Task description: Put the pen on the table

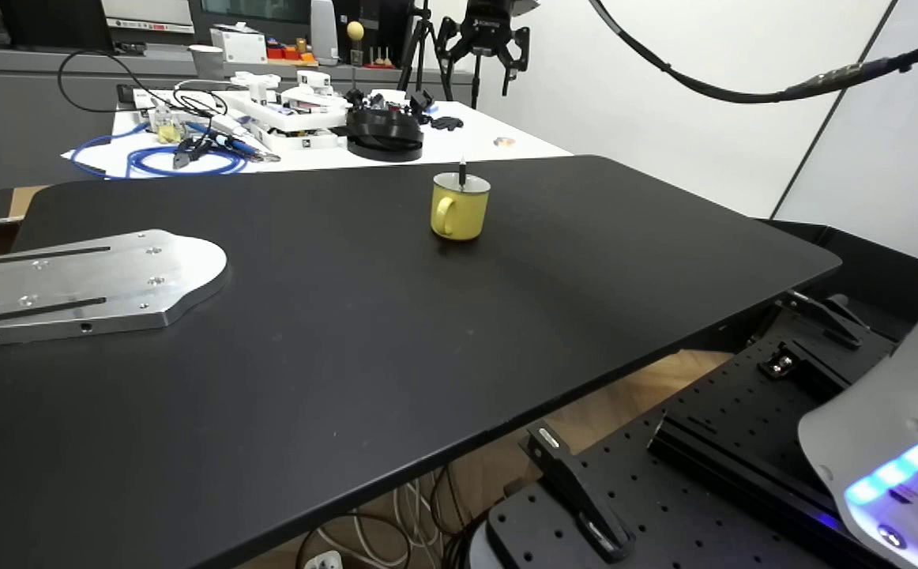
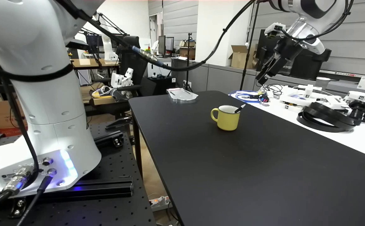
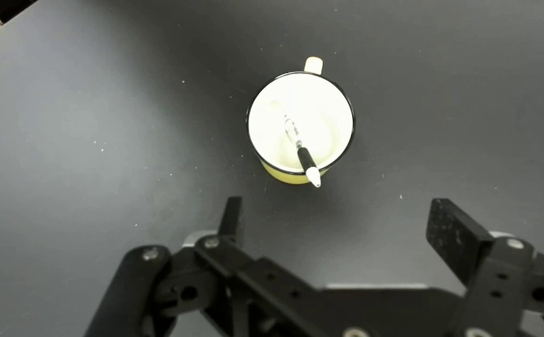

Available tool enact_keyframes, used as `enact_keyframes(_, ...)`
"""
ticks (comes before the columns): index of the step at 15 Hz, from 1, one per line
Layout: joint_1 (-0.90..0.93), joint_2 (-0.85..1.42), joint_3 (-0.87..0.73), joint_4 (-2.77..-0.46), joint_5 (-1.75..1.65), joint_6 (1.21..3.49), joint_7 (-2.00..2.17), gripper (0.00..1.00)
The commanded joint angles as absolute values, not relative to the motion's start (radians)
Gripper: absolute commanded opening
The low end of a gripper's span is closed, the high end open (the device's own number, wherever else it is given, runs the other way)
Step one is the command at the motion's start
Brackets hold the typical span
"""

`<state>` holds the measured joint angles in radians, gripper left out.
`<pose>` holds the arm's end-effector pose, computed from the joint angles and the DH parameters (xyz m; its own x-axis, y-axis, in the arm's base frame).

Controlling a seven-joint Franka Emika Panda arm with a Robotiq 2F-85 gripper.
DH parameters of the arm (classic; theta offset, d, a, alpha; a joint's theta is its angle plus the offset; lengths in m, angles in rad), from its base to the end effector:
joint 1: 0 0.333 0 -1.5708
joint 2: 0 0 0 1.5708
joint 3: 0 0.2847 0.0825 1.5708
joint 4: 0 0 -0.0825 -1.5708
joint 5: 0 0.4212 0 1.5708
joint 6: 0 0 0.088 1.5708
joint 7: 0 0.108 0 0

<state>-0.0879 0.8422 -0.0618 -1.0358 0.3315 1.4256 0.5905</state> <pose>0.7264 -0.0574 0.2818 0.6232 -0.5964 -0.5059 -0.6835 -0.7298 0.0184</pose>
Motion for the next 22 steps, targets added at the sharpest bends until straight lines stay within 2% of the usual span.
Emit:
enact_keyframes(1,-0.106,0.94,-0.058,-0.974,0.357,1.388,0.646,1.0)
enact_keyframes(8,-0.136,1.051,-0.055,-0.942,0.41,1.365,0.737,1.0)
enact_keyframes(22,-0.141,1.066,-0.027,-0.957,0.502,1.367,0.945,1.0)
